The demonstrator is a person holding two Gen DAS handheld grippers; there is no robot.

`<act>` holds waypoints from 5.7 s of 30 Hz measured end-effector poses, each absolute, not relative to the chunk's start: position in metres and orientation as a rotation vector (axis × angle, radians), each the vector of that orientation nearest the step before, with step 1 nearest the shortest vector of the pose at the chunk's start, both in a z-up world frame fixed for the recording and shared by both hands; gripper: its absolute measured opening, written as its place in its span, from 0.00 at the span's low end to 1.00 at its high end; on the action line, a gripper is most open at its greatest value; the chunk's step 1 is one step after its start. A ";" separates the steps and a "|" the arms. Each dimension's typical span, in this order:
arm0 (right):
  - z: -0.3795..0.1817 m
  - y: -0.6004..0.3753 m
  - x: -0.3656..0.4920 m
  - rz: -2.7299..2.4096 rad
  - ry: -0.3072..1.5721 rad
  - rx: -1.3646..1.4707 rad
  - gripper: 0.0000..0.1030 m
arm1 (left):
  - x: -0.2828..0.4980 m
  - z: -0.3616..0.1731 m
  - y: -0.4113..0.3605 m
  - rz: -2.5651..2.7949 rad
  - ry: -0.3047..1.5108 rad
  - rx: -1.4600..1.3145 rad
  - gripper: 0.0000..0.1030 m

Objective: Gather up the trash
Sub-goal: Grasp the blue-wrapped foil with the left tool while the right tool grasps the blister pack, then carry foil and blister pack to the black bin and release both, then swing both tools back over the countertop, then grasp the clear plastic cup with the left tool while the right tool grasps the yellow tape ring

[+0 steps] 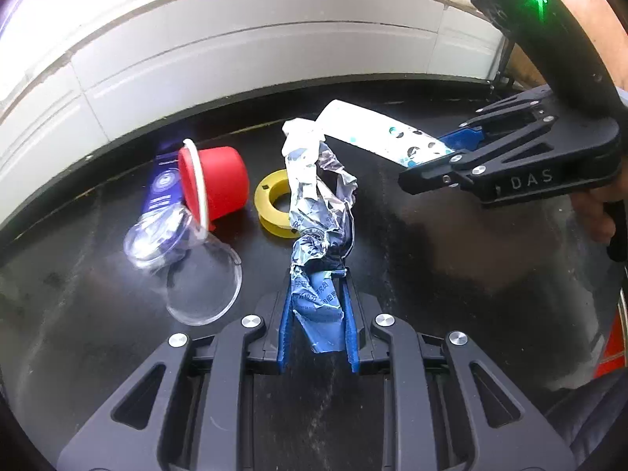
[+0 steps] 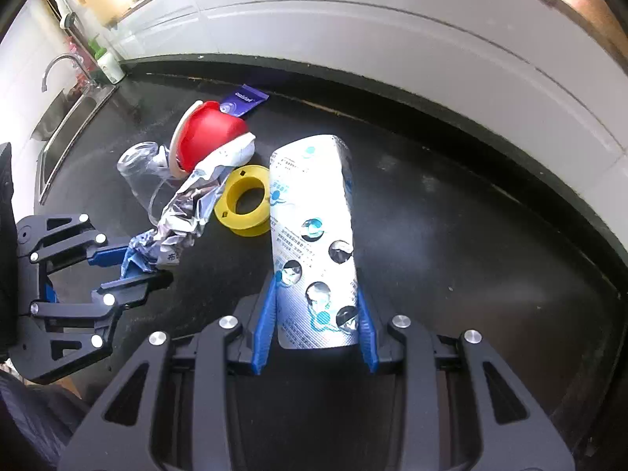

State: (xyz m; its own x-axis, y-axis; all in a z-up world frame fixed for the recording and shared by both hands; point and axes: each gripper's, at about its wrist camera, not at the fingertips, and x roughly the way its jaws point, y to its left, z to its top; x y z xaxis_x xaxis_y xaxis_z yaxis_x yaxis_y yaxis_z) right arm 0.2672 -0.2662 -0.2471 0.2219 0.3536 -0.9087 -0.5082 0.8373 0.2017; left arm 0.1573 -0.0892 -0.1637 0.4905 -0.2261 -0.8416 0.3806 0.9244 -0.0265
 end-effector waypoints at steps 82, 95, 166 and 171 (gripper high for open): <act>-0.284 0.388 -0.192 1.441 1.291 -0.674 0.75 | -0.375 -0.284 0.386 0.772 1.053 -0.621 0.78; -0.237 0.334 -0.161 1.437 1.239 -0.610 0.79 | -0.357 -0.238 0.357 0.747 1.033 -0.517 0.85; -0.292 -0.187 0.297 0.683 1.082 -0.285 0.82 | 0.207 -0.197 -0.051 -0.471 0.915 0.225 0.64; -0.288 -0.184 0.306 0.710 1.059 -0.315 0.54 | 0.209 -0.200 -0.042 -0.453 0.948 0.178 0.44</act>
